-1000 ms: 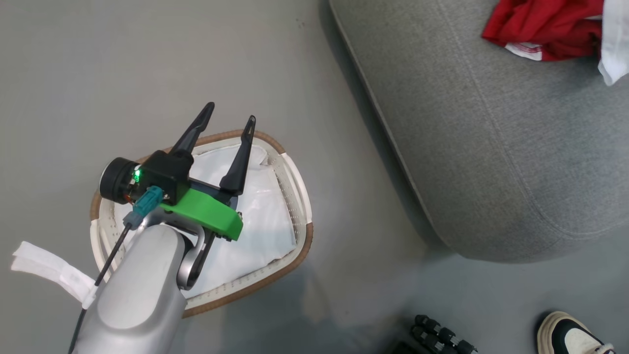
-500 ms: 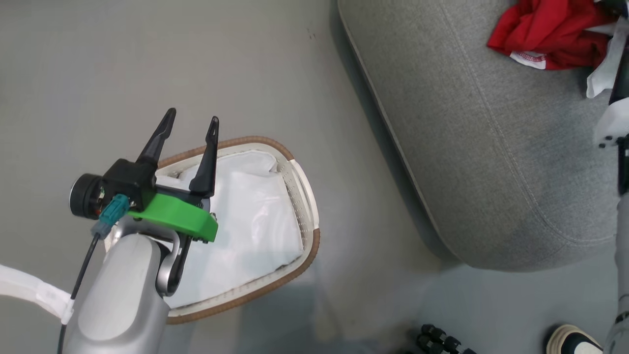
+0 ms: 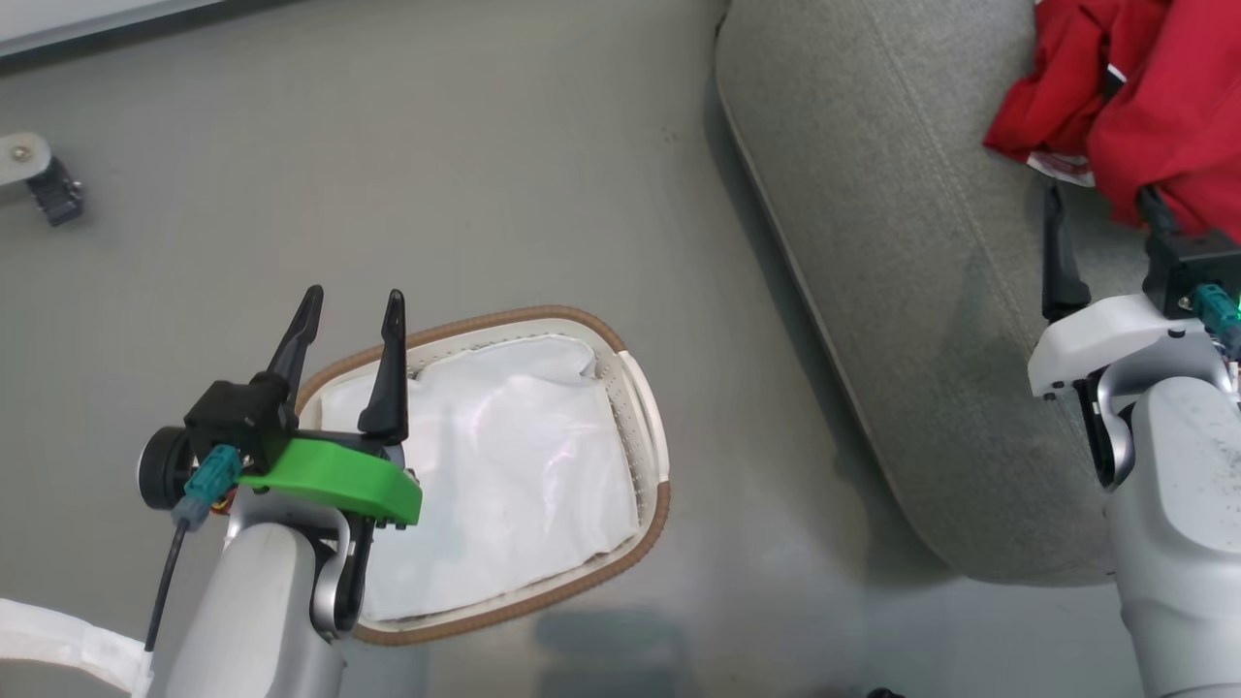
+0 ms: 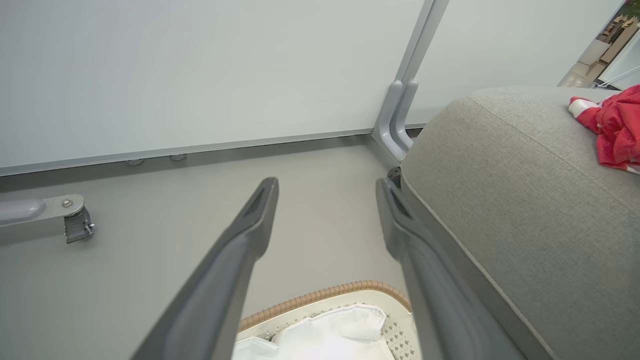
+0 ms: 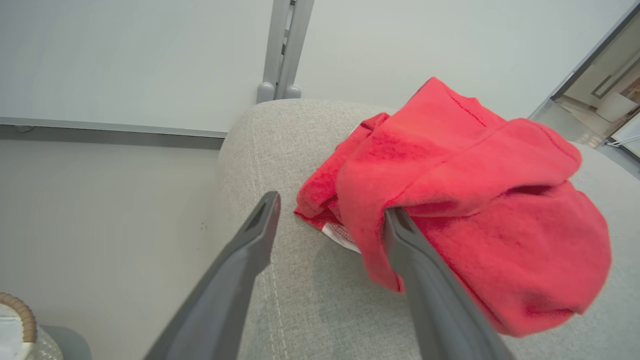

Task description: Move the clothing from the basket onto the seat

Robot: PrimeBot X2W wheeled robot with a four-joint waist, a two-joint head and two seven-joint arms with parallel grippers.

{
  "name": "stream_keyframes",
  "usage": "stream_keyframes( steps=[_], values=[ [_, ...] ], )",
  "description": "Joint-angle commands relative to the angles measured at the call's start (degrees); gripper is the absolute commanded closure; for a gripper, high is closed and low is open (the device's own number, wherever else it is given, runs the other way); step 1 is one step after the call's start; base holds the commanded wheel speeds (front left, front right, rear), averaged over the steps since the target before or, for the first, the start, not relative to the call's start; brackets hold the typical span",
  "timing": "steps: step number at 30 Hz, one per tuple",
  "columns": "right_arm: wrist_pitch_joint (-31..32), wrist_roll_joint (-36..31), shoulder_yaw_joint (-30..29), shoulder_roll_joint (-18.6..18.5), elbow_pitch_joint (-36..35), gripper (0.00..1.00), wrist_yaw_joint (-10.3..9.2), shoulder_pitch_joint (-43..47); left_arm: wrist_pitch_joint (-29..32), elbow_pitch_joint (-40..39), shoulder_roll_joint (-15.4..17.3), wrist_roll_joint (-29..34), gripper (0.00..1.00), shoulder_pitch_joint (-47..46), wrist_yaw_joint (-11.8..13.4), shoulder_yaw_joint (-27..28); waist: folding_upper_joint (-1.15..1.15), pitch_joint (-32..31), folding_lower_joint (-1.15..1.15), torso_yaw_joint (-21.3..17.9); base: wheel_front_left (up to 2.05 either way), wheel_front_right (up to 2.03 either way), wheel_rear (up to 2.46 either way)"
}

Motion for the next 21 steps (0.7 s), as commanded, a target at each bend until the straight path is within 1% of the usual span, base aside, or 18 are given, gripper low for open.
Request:
stream_keyframes(
  steps=[1, 7, 11, 15, 21],
  values=[
    [-0.27, 0.64, 0.28, 0.01, -1.11, 0.00, -0.08, 1.15, -0.02, 0.00, -0.23, 0.52, 0.00, 1.22, -0.18, 0.56, 0.00, -1.76, 0.00, 1.97, 0.00, 0.00, 0.00],
    [-0.27, 1.63, 1.56, 1.30, -4.47, 0.00, -0.08, 3.19, -0.02, -0.65, -1.40, 0.68, 0.00, 3.09, -0.18, 1.98, 0.00, -3.86, 0.00, 4.49, 0.00, 0.00, 0.00],
    [-0.27, 1.16, -0.28, 2.04, -5.22, 0.00, -0.08, 5.04, -0.02, -0.44, -1.88, 0.55, 0.00, 4.34, -0.19, 2.31, 0.00, -5.55, 0.00, 5.45, 0.00, 0.00, 0.00],
    [-0.27, 0.45, -3.32, 2.95, -4.62, 0.00, -0.08, 8.75, -0.02, -0.61, -2.28, 0.73, 0.00, 6.42, -0.18, 3.54, 0.00, -8.13, 0.00, 5.93, 0.00, 0.00, 0.00],
    [-0.27, 0.69, -3.62, 3.92, -5.04, 0.00, -0.08, 13.40, -0.02, -0.84, -2.85, 2.19, 0.00, 9.53, -0.18, 6.98, 0.00, -11.34, 0.00, 6.48, 0.00, 0.00, 0.00]
  ],
)
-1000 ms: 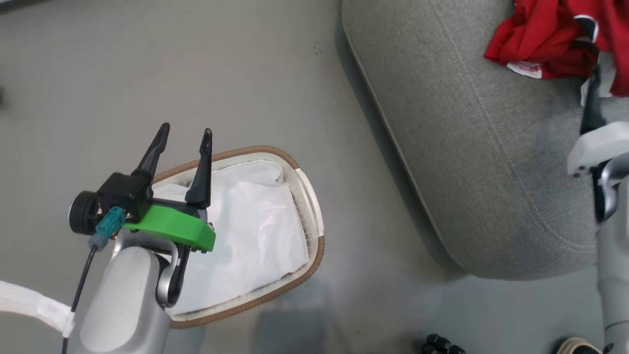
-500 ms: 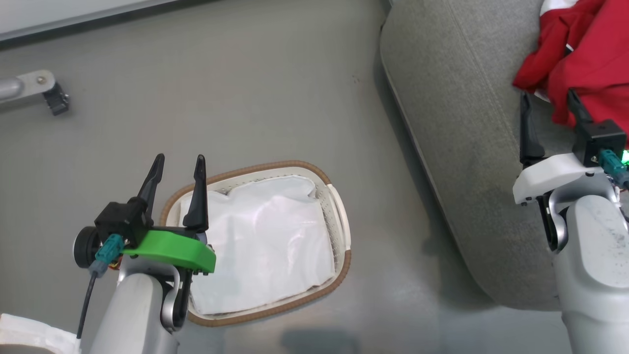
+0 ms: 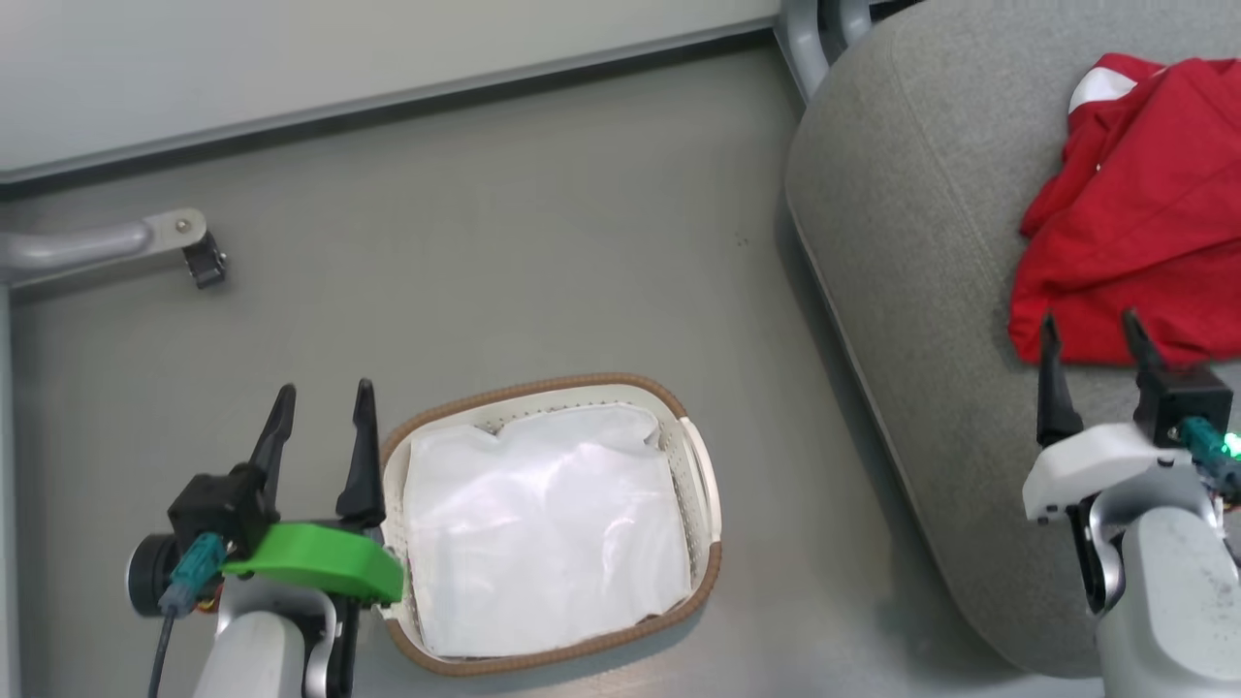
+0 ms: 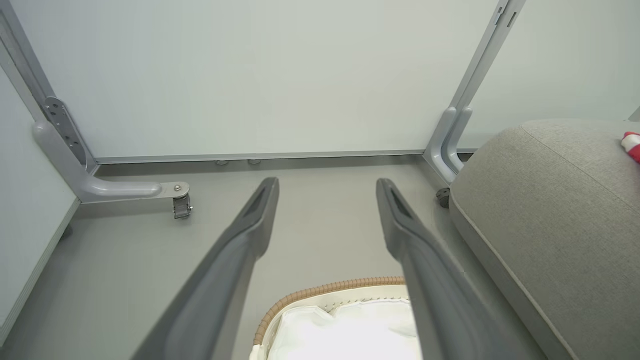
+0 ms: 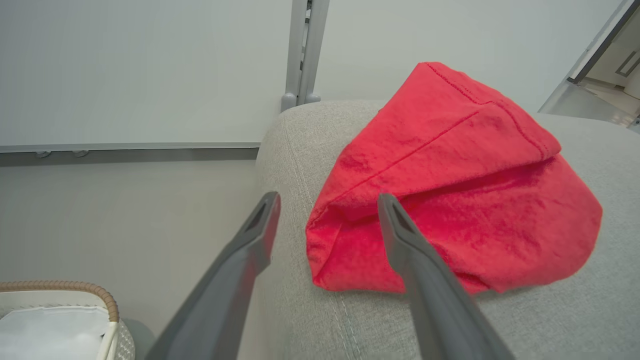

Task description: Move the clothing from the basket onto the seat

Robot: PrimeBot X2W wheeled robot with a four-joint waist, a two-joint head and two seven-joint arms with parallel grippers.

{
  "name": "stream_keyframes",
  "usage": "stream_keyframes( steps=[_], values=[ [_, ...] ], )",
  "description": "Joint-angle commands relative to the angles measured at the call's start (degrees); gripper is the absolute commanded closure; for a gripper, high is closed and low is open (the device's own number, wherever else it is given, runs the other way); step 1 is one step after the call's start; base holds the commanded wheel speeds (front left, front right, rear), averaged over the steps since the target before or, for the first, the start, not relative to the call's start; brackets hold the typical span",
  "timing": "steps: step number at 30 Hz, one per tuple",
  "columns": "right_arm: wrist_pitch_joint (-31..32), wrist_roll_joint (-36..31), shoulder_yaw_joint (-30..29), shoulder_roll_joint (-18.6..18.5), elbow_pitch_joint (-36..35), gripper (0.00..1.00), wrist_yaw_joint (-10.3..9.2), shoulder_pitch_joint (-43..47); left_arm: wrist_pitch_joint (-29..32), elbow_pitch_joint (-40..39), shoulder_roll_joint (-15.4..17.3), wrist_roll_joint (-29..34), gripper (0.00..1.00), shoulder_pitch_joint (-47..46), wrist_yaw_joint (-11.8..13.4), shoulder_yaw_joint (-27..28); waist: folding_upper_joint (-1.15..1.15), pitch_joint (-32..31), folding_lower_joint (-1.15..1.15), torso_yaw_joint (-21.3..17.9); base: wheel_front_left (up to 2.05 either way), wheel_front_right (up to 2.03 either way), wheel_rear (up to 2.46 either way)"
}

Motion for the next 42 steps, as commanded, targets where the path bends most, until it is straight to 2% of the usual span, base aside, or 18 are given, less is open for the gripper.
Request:
stream_keyframes(
  steps=[1, 13, 21, 26, 33, 34, 39, 42],
  values=[
    [-0.27, 0.25, 0.39, 0.26, -0.13, 0.00, -0.08, 1.24, -0.02, -0.21, -0.13, 0.48, 0.00, 1.51, -0.18, 0.86, 0.00, -2.08, 0.00, 0.87, 0.00, 0.00, 0.00],
    [-0.27, 2.11, 6.56, 0.99, -0.09, 0.00, -0.08, 2.09, -0.02, -0.63, -1.24, 4.97, 0.00, 4.63, -0.15, 7.03, 0.00, -3.85, 0.00, 6.28, 0.00, 0.00, 0.00],
    [-0.27, 3.26, 9.86, 1.16, 0.54, 0.00, -0.08, 2.42, -0.02, -0.94, -1.37, 5.05, 0.00, 6.16, -0.13, 6.92, 0.00, -4.65, 0.00, 8.64, 0.00, 0.00, 0.00],
    [-0.27, 5.16, 11.35, 1.21, 0.99, 0.00, -0.08, 3.53, -0.02, -0.72, -1.36, 5.58, 0.00, 7.36, 0.14, 6.44, 0.00, -5.93, 0.00, 8.96, 0.00, 0.00, 0.00],
    [-0.27, 6.73, 13.03, 1.23, 1.25, 0.00, -0.08, 5.57, -0.02, -1.24, -1.36, 3.15, 0.00, 9.25, 0.00, 6.39, 0.00, -7.85, 0.00, 9.17, 0.00, 0.00, 0.00],
    [-0.27, 6.74, 13.52, 1.23, 1.41, 1.00, -0.08, 5.90, -0.02, -1.26, -1.36, 2.96, 1.00, 9.53, -0.03, 6.24, 0.00, -8.05, 0.00, 9.21, 0.00, 0.00, 0.00],
    [0.17, 6.67, 13.32, 2.05, 3.50, 1.00, 0.00, 6.49, 0.04, 0.91, -1.87, 3.03, 1.00, 8.66, 0.08, 5.98, 0.00, -7.80, 0.00, 9.13, 0.00, 0.00, 0.00],
    [1.38, 9.64, 12.55, 2.03, 3.63, 1.00, 0.00, 6.38, 0.85, 0.91, -1.87, 0.21, 1.00, 8.49, 0.07, 6.16, 0.00, -7.93, 0.00, 9.12, 0.00, 0.00, 0.00]
  ],
)
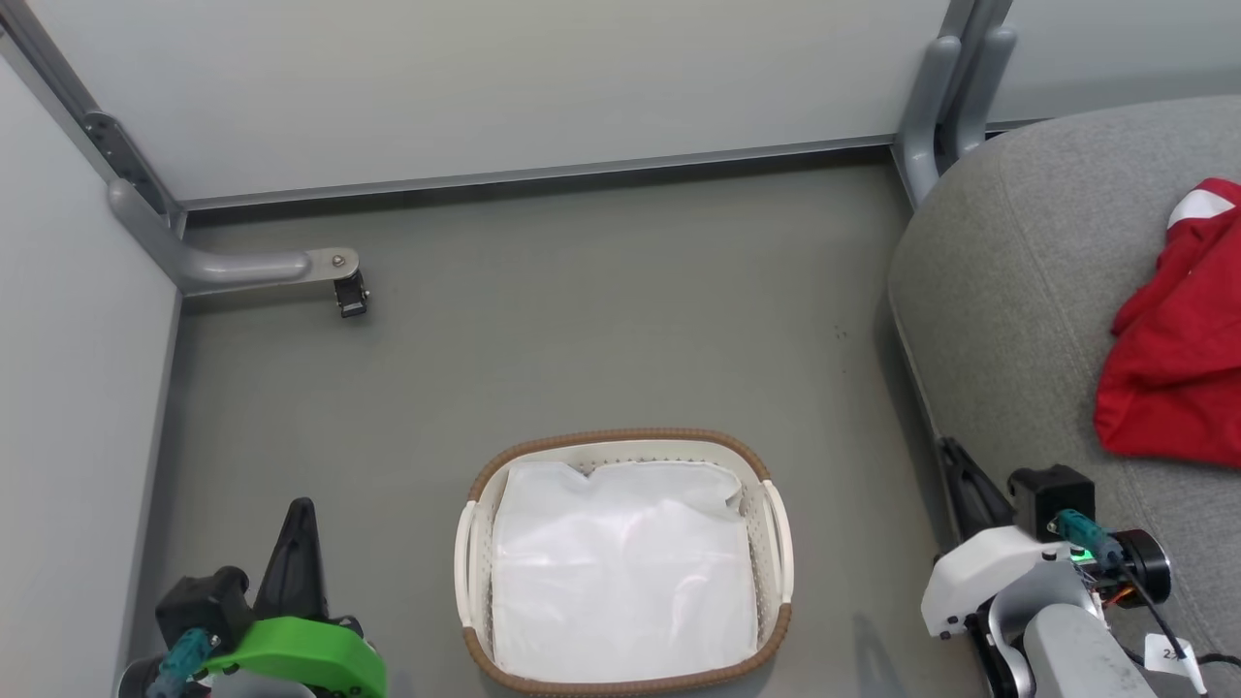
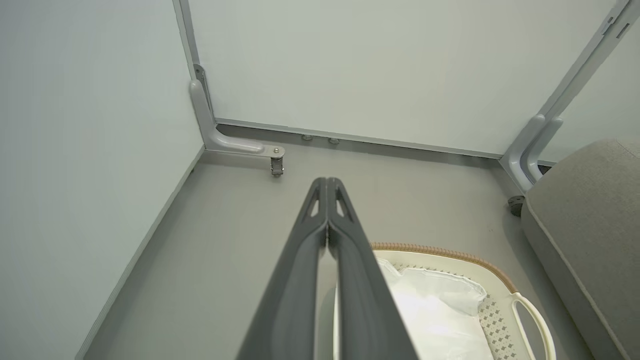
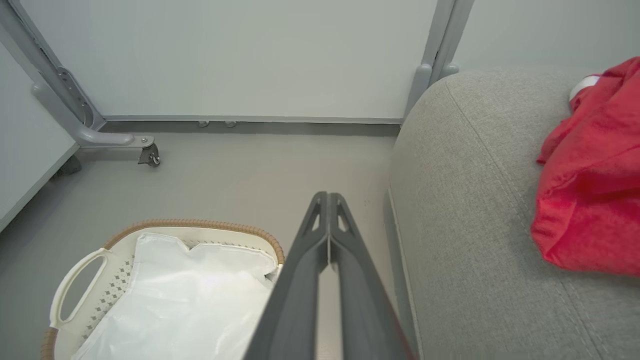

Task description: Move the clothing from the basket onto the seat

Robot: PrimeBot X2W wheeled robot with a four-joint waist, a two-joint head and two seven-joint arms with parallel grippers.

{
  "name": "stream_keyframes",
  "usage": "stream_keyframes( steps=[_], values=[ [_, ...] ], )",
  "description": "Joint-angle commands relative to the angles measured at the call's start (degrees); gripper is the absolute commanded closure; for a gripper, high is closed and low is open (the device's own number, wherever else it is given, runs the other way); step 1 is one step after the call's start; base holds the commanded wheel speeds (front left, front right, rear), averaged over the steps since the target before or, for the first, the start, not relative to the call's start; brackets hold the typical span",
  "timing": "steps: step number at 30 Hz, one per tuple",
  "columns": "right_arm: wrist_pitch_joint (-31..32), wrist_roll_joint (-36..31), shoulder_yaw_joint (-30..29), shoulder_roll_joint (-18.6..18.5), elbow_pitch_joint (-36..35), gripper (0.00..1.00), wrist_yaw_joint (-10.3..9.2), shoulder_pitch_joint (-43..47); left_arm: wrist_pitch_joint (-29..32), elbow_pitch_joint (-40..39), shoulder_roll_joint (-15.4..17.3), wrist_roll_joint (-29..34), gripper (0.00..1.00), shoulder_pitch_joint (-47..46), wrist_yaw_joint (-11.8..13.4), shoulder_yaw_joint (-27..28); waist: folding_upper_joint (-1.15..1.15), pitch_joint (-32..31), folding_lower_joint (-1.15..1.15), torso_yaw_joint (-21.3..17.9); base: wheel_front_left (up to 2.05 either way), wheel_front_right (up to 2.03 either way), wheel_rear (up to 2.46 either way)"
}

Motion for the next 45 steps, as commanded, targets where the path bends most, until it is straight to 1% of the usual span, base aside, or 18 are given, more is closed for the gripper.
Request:
stream_keyframes(
  steps=[1, 11, 24, 45],
  values=[
    [0.85, 3.17, -0.67, -0.17, -0.99, 1.00, 0.00, -0.93, 0.63, -1.06, 0.09, -2.82, 1.00, -0.29, -0.01, 0.29, 0.00, -0.09, 0.00, -0.01, 0.00, 0.00, 0.00],
    [3.32, 15.36, -1.07, -0.27, -3.59, 1.00, -0.01, 0.52, 3.45, -2.13, 0.16, -13.39, 1.00, -0.62, -0.03, 0.92, 0.00, -0.63, 0.00, -0.07, 0.00, 0.00, 0.00],
    [6.29, 28.85, -1.79, -0.40, -6.24, 1.00, -0.02, 1.89, 6.61, -3.33, 0.24, -25.29, 1.00, -1.07, -0.07, 1.60, 0.00, -1.32, 0.00, -0.13, 0.00, 0.00, 0.00],
    [10.51, 46.67, -3.00, -0.56, -9.49, 1.00, -0.03, 3.45, 10.87, -4.83, 0.37, -40.95, 1.00, -1.72, -0.12, 2.59, 0.00, -2.42, 0.00, -0.24, 0.00, 0.00, 0.00]
  ],
)
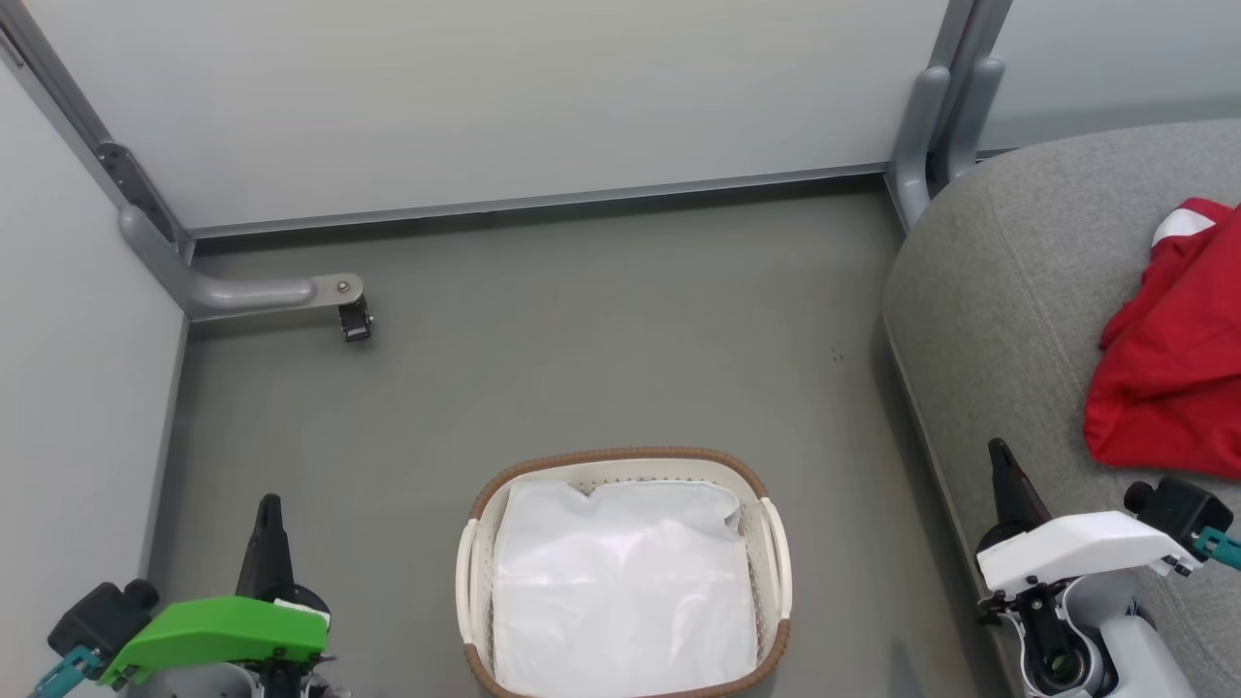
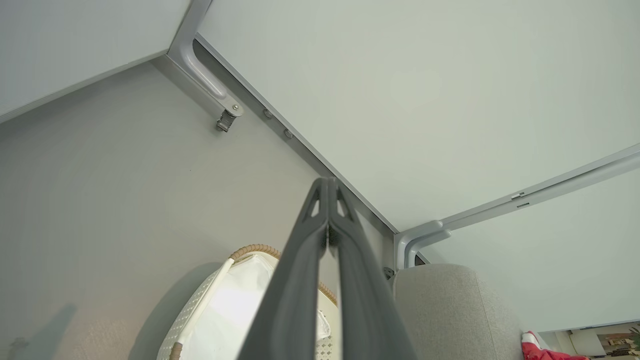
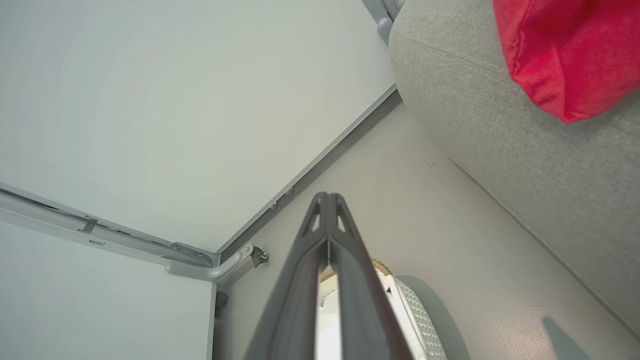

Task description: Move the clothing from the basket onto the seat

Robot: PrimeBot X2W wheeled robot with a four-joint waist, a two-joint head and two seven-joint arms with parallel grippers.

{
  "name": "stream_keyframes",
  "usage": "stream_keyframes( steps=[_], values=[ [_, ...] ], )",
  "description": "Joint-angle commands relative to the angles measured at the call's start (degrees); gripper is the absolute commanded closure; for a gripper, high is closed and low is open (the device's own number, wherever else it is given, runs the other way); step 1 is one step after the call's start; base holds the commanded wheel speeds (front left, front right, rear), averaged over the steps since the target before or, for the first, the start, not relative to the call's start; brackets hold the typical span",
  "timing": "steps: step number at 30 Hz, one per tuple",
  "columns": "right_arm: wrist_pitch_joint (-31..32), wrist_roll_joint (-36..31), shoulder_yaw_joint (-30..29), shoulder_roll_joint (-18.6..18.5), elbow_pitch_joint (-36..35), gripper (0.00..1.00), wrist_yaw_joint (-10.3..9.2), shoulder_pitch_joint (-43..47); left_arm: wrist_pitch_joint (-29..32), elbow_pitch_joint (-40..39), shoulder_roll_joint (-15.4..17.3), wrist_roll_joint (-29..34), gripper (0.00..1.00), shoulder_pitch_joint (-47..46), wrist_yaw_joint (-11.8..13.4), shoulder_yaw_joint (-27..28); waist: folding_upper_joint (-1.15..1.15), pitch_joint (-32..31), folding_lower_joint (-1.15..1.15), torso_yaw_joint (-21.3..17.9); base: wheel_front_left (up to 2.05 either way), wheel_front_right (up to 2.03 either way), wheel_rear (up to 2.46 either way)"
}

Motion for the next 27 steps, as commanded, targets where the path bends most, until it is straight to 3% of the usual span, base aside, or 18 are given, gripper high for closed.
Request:
stream_keyframes(
  steps=[1, 8, 9, 27],
  values=[
    [0.54, 2.14, -0.35, -0.35, -1.13, 1.00, -0.03, 0.00, 0.47, -1.00, 0.34, -1.73, 1.00, -1.39, -0.12, 0.44, 0.00, -0.09, 0.00, -0.01, 0.00, 0.00, 0.00],
    [1.74, 7.16, -0.69, -0.40, -2.04, 1.00, -0.03, 0.54, 1.68, -1.38, 0.38, -6.24, 1.00, -1.58, -0.14, 0.71, 0.00, -0.45, 0.00, -0.04, 0.00, 0.00, 0.00],
    [2.74, 11.33, -0.95, -0.44, -2.79, 1.00, -0.03, 0.95, 2.67, -1.69, 0.42, -9.89, 1.00, -1.76, -0.15, 0.91, 0.00, -0.76, 0.00, -0.07, 0.00, 0.00, 0.00],
    [5.40, 22.62, -1.72, -0.53, -4.82, 1.00, -0.04, 2.02, 5.34, -2.70, 0.51, -19.87, 1.00, -2.08, -0.20, 1.48, 0.00, -1.72, 0.00, -0.17, 0.00, 0.00, 0.00]
  ],
)
